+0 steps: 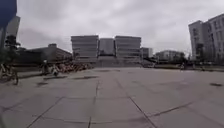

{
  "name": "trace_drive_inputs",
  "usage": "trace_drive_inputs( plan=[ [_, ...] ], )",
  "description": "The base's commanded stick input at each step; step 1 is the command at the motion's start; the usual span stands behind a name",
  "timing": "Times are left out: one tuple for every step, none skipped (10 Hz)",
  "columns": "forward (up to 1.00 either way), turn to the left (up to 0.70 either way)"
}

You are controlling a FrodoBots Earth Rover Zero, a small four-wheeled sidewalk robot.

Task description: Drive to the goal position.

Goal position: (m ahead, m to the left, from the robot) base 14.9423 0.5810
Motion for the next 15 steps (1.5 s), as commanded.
trace_drive_inputs(
  plan=[
    [0.70, 0.00],
    [0.70, 0.18],
    [0.70, 0.12],
    [0.70, 0.03],
    [0.70, 0.02],
    [0.70, 0.02],
    [0.70, 0.02],
    [0.70, 0.02],
    [0.70, 0.02],
    [0.70, 0.02],
    [0.70, 0.02],
    [0.70, 0.02],
    [0.70, 0.02],
    [0.70, 0.02],
    [0.70, 0.02]
  ],
)
